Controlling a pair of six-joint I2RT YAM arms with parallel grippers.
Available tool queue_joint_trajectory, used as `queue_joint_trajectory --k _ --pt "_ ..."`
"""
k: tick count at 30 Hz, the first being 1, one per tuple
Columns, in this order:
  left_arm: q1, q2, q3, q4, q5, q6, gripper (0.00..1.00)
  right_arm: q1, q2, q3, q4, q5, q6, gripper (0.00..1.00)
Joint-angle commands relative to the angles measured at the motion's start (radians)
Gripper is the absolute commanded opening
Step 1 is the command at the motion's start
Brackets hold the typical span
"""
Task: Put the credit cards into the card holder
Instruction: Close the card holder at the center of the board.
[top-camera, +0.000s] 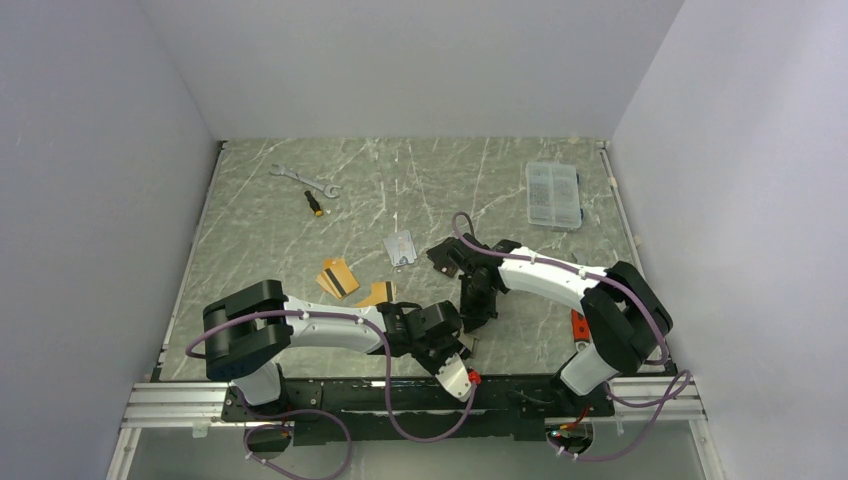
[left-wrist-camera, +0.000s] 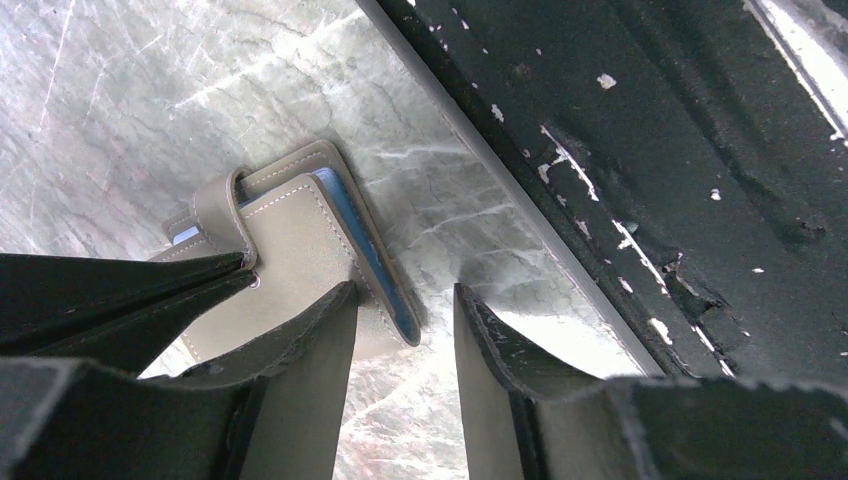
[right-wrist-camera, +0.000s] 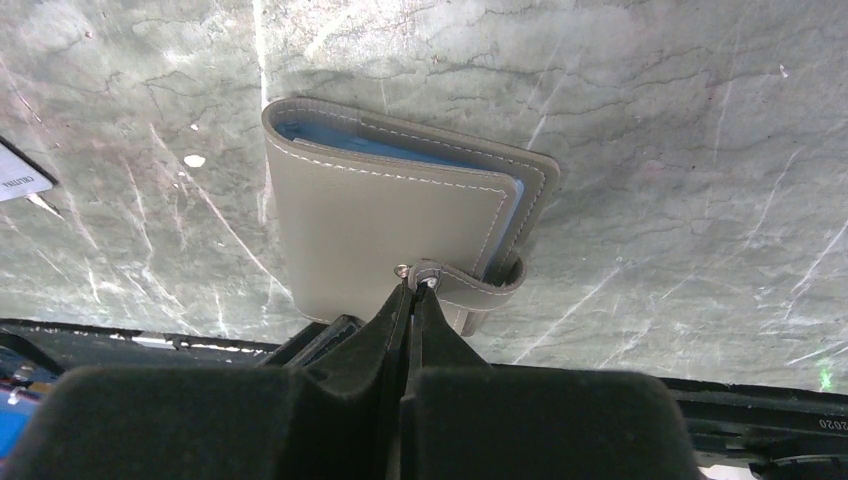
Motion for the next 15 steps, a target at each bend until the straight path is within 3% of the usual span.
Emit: queue_joint_trajectory --k 1,15 --pt "0.002 -0.014 0.004 -0.032 0.031 0.007 0.45 -0.012 0.038 -0.018 0.133 0.082 0.015 0.0" --pt "0.002 -0.018 0.006 -0.045 0.028 0.008 0.44 -0.012 0.071 -0.004 0.143 0.138 0.036 0.0"
